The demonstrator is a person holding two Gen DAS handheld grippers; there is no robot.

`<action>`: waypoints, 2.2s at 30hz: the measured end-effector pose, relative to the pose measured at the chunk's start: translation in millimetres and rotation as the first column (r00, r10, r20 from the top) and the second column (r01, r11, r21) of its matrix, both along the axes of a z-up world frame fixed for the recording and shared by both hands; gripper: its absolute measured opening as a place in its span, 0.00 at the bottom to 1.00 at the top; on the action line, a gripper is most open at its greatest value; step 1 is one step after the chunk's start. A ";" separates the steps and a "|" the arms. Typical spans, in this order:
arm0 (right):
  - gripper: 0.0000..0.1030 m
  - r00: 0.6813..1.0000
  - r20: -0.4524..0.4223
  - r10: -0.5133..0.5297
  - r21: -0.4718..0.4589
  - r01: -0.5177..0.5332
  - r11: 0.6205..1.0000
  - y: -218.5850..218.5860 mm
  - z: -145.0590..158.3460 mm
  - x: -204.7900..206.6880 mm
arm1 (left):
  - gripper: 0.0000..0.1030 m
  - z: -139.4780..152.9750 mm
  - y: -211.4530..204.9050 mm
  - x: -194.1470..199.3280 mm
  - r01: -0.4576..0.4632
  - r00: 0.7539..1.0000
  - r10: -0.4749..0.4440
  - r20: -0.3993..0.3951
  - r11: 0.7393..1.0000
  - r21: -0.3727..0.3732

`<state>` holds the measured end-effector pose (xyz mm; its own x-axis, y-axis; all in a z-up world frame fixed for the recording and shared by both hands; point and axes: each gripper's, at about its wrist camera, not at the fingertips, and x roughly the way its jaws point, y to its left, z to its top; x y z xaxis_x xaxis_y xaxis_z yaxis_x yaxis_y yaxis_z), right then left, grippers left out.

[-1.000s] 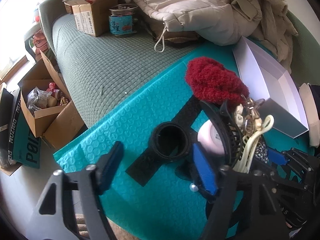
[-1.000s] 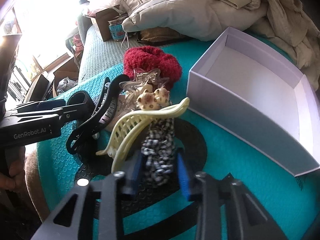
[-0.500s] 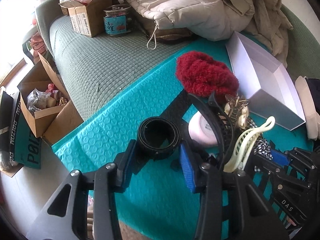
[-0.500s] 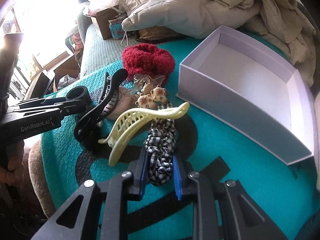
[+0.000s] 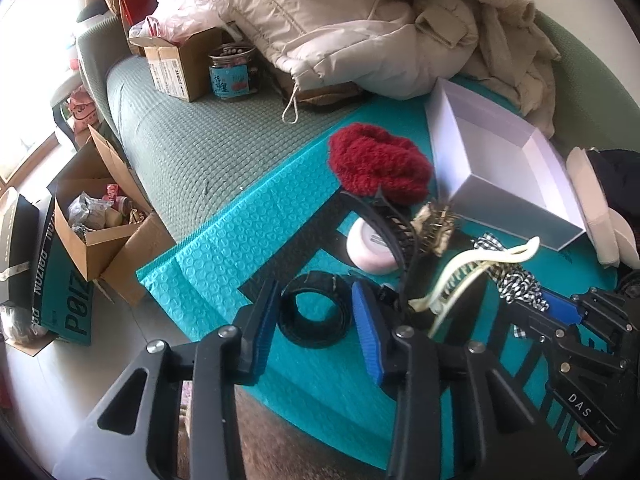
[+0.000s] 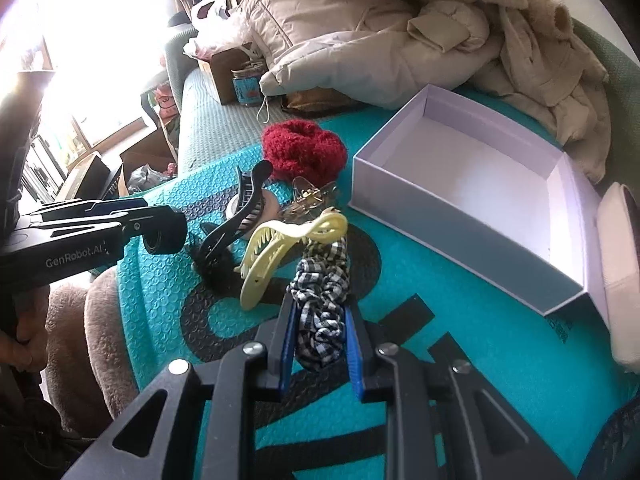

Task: Organize objects
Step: 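Grasp the black coiled strap with the left tool while the right tool holds the scrunchie, then carry the strap and scrunchie in both tools over the white box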

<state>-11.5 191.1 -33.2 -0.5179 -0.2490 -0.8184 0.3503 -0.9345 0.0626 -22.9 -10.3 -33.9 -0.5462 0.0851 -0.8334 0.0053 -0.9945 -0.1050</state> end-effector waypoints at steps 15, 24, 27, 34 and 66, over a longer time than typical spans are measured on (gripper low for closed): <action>0.21 1.000 0.031 -0.007 -0.005 0.007 1.000 16.6 -7.7 22.7 | 0.57 -23.9 3.7 4.9 -0.028 0.997 0.024 0.071 0.998 0.058; 0.21 0.999 0.054 0.004 0.012 -0.005 1.000 20.1 -20.5 21.0 | 0.57 -40.0 -11.5 -14.5 -0.058 0.995 0.048 0.087 0.991 0.123; 0.21 0.998 0.065 0.010 0.004 -0.011 1.000 19.4 -22.8 20.0 | 0.57 -41.1 -9.6 -21.4 -0.038 0.997 0.030 0.074 0.993 0.108; 0.21 0.999 0.047 0.022 0.008 -0.022 1.000 16.3 -19.8 19.4 | 0.39 -42.7 2.0 -27.6 0.017 0.998 -0.021 0.061 0.998 0.065; 0.21 0.986 -0.150 0.065 -0.013 -0.068 0.998 38.6 51.7 5.5 | 0.39 43.4 62.9 -24.6 0.123 0.992 -0.123 -0.026 0.992 0.005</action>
<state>-6.0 229.8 18.5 -0.6161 -0.3013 -0.7278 0.4185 -0.9079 0.0216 -47.6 52.6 9.5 -0.5526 0.1579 -0.8183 -0.1196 -0.9868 -0.1096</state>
